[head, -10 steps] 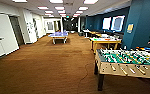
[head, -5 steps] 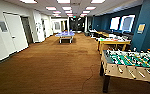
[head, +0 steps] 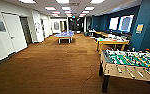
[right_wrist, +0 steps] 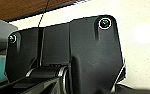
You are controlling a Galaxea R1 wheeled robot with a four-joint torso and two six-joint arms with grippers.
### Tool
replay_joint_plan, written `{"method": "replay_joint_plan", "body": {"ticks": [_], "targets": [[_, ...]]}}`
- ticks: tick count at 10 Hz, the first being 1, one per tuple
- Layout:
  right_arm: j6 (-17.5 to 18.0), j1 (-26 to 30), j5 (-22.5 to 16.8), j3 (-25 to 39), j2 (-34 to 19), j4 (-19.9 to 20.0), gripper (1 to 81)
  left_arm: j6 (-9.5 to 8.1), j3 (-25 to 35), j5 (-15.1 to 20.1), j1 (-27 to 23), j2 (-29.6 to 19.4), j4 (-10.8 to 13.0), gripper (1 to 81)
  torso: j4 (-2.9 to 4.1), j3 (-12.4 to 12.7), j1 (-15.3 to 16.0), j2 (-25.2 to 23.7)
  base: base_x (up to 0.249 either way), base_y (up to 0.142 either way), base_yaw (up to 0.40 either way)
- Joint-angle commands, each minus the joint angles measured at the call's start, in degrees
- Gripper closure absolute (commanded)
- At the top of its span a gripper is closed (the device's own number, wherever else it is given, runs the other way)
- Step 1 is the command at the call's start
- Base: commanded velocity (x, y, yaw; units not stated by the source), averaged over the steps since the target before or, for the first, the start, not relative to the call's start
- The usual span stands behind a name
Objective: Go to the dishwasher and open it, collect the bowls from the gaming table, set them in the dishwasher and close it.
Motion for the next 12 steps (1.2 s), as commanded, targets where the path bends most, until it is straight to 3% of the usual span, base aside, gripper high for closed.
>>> {"method": "replay_joint_plan", "body": {"ticks": [1,12], "targets": [[0.0,3.2,-2.7,-0.1,-0.1,-0.2,1.0,0.2,-0.1,2.4,-3.5,-0.4,-0.4,1.0,0.0,0.0,0.0,0.0,0.0,0.0,0.0],[0.0,3.4,-2.7,0.2,1.0,-0.3,1.0,0.29,-0.1,2.3,-3.1,-0.6,-1.0,1.0,0.0,0.0,0.0,0.0,0.0,0.0,0.0]]}}
